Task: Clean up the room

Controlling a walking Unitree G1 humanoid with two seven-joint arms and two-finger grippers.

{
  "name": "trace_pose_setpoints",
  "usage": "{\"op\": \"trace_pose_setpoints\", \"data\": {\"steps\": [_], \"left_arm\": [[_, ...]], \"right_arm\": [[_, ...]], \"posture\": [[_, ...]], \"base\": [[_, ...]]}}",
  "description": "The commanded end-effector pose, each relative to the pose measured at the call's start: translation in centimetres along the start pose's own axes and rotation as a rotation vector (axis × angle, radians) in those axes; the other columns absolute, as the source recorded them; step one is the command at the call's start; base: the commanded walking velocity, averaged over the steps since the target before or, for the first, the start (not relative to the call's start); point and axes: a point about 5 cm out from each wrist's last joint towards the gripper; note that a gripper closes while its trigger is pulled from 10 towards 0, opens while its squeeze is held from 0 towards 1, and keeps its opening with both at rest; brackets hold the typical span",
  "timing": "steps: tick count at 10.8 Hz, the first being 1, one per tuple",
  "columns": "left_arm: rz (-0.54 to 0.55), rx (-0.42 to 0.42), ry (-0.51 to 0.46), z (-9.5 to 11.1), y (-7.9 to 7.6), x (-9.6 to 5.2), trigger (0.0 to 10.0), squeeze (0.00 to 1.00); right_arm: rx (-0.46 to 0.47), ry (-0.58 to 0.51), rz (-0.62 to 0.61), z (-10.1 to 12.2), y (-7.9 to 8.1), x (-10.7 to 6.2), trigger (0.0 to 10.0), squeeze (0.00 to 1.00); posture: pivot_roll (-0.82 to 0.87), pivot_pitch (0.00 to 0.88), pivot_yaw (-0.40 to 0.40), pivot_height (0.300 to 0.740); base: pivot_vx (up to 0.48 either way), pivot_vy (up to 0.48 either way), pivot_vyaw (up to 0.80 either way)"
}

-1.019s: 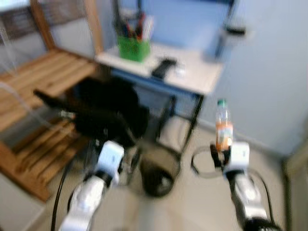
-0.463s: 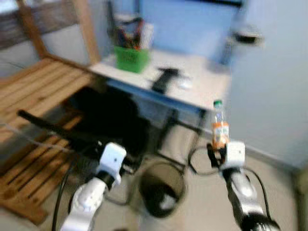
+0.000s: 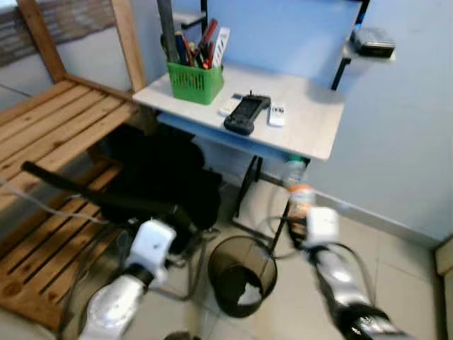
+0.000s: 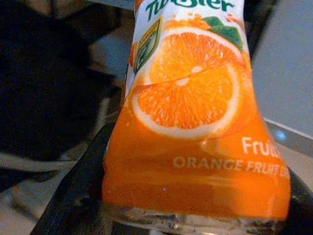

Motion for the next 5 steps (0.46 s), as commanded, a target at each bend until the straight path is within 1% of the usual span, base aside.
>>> {"op": "trace_pose_setpoints", "data": {"steps": [1,2,3,4,5], "left_arm": [[-0.019,0.011,-0.015,0.7,-0.2,-0.2,10.0,0.0],[-0.025,0.013,-0.008,1.0,-0.4,-1.1,10.0,0.0],[-0.032,0.013,0.0,1.1,-0.7,-1.6,10.0,0.0],[-0.045,0.01,0.017,1.1,-1.1,-2.3,10.0,0.0],[-0.054,0.008,0.029,1.1,-1.5,-2.8,10.0,0.0]], "right_arm": [[-0.008,0.025,-0.015,0.0,-0.2,0.2,10.0,0.0],[-0.01,0.048,-0.013,0.1,0.3,0.5,10.0,0.0],[-0.001,0.043,0.001,0.4,0.8,0.8,10.0,0.0],[-0.001,0.039,0.04,1.1,2.2,1.3,10.0,0.0],[-0.002,0.045,0.058,1.3,3.0,1.5,10.0,0.0]], "posture": [[0.16,0.045,0.017,0.74],[0.17,0.075,0.028,0.74],[0.18,0.098,0.031,0.74],[0.19,0.125,0.035,0.74],[0.2,0.142,0.036,0.74]], "base": [[0.0,0.0,0.0],[0.0,0.0,0.0],[0.0,0.0,0.0],[0.0,0.0,0.0],[0.0,0.0,0.0]]}}
Point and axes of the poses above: a point about 5 cm out from each wrist's last joint towards the gripper, its own x axis pointing out of the wrist towards the gripper, its own z axis along the axis of the wrist's last joint, y = z × x, and after that the axes turned 3 degrees about -x, right-handed
